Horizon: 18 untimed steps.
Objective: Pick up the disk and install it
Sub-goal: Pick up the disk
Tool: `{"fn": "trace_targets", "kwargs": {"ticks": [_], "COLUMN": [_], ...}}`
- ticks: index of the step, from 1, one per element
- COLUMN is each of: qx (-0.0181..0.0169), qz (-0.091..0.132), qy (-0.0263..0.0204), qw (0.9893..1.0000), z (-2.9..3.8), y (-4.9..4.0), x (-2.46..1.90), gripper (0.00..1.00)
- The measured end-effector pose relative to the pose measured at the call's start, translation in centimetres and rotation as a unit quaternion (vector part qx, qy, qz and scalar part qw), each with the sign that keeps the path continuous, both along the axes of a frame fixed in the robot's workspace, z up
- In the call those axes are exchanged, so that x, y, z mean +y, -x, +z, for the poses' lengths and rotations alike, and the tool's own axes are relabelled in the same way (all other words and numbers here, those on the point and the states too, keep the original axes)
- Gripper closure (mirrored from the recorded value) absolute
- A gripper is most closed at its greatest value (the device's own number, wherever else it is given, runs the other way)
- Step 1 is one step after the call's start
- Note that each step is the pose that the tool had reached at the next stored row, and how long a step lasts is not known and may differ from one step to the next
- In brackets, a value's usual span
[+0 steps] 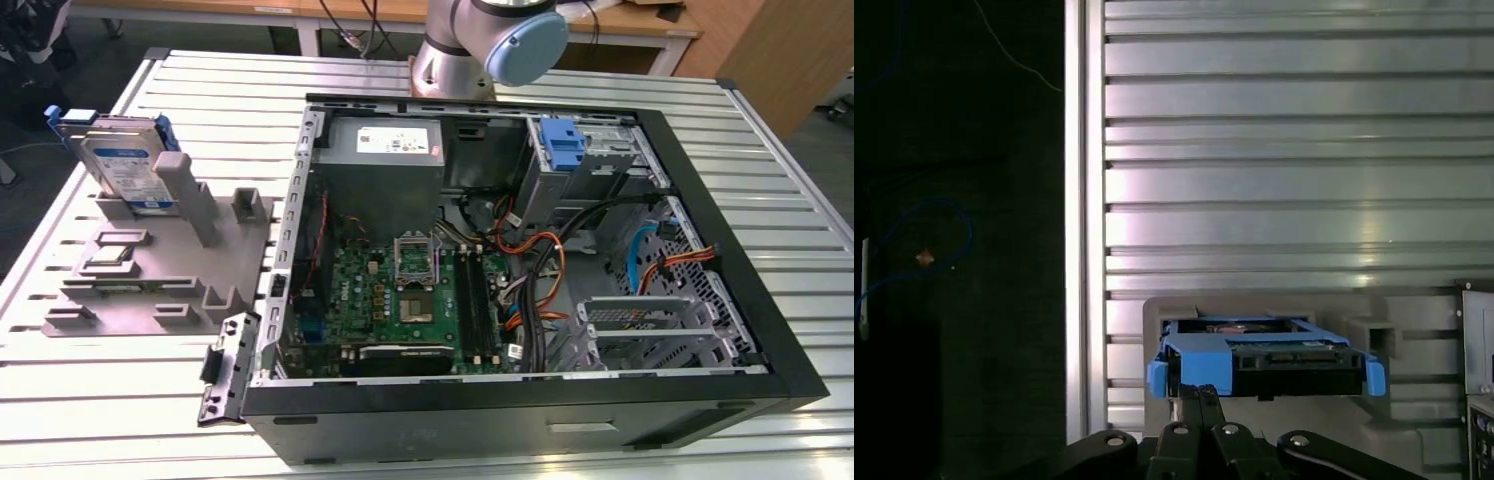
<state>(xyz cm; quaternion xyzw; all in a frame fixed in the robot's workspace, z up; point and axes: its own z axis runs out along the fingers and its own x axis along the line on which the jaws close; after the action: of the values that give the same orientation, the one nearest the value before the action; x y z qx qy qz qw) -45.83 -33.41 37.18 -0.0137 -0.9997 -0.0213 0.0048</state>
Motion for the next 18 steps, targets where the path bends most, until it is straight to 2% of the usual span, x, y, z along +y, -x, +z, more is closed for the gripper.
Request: {"fn": "trace_targets", "kwargs": {"ticks": [3, 6, 18], "qx": [0.0000, 0.0000, 0.0000], "qz": [0.022, 0.043, 0.048], "qy": [0.0000, 0.0000, 0.0000], "qw": [0.9998, 0.9991, 0.9988], "z": [0.00, 0.00, -0.01], "y": [0.00, 0.00, 0.00], "x": [0.00, 0.00, 0.00], "gripper": [0.90, 0.90, 0.90]}}
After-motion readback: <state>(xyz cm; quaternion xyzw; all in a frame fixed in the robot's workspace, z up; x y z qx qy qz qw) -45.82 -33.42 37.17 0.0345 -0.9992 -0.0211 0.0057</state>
